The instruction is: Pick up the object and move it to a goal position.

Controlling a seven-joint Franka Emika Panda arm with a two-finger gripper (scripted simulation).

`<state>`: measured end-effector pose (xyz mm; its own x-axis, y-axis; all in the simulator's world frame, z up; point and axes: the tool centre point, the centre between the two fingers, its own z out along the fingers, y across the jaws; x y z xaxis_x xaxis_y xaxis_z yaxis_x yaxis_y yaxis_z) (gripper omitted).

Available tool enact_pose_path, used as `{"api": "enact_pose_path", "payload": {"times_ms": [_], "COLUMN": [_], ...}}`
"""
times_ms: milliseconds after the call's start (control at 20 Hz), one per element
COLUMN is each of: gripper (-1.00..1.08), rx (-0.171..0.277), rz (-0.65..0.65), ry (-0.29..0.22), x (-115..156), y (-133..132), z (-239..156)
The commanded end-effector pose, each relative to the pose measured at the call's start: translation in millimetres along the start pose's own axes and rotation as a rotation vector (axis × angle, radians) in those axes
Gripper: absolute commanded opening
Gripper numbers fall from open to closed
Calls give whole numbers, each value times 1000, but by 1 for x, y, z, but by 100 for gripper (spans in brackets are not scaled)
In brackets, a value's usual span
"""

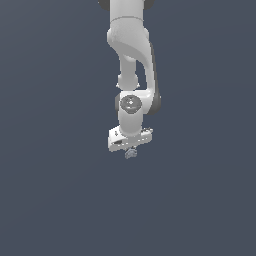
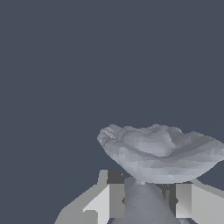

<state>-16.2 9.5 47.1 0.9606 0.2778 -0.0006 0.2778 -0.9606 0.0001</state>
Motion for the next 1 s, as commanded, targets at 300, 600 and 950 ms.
{"api": "enact_pose_path", "payload": {"times_ms": [300,600,950], "gripper": [-100,-100,-100], "rx": [0,0,0], "rz": [-1,-1,-1], "ry": [1,1,1], "x": [28,61,98], "y": [-46,-97,-152], "z": [-12,-25,-39]}}
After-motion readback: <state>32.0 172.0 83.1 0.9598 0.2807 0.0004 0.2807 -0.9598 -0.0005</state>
